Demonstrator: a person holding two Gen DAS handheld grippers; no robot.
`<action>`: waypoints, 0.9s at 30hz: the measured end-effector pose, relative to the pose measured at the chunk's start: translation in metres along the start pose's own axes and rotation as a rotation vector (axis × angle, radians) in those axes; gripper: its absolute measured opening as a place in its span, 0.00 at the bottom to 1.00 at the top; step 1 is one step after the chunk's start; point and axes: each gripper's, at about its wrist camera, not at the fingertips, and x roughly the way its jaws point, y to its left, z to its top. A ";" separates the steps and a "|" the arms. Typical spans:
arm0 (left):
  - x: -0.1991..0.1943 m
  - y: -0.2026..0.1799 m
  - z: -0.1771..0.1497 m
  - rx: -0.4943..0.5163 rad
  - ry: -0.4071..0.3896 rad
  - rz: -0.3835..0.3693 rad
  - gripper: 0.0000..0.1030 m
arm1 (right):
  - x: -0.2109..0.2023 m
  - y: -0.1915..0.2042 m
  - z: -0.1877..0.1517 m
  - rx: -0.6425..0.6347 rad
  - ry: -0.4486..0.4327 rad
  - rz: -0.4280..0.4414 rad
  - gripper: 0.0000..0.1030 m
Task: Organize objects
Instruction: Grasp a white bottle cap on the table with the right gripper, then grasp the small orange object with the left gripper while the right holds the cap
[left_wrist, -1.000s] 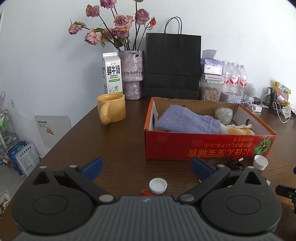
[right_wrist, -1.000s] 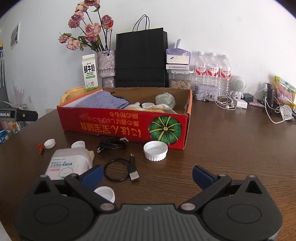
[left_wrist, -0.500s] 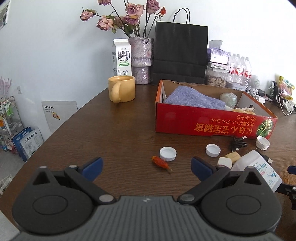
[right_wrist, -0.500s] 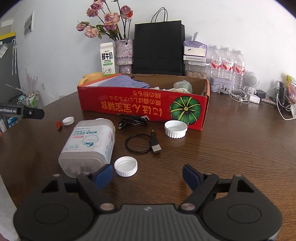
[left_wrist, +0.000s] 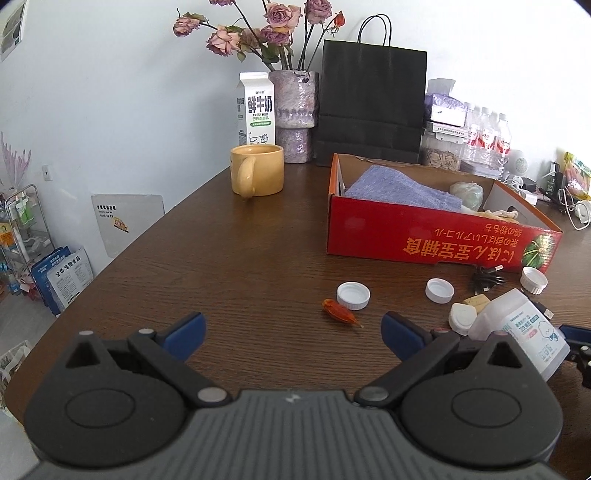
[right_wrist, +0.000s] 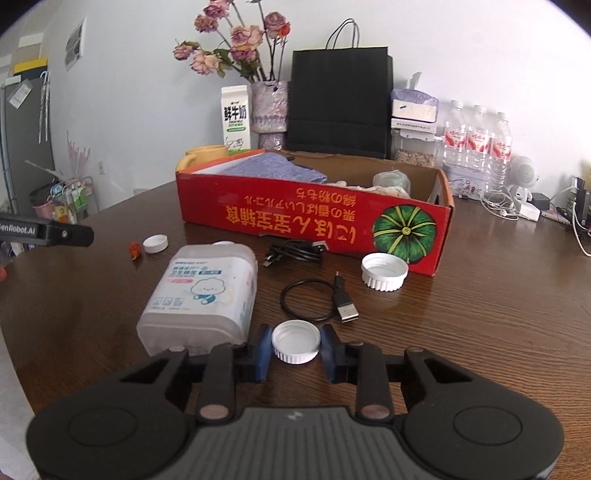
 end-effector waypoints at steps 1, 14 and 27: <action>0.002 0.000 0.000 0.002 0.002 0.000 1.00 | -0.001 -0.002 0.000 0.010 -0.009 -0.009 0.26; 0.031 -0.004 0.001 0.100 0.023 -0.032 1.00 | 0.003 -0.027 0.017 0.082 -0.068 -0.086 0.26; 0.064 -0.012 0.011 0.261 0.034 -0.106 1.00 | 0.018 -0.028 0.035 0.047 -0.115 -0.130 0.26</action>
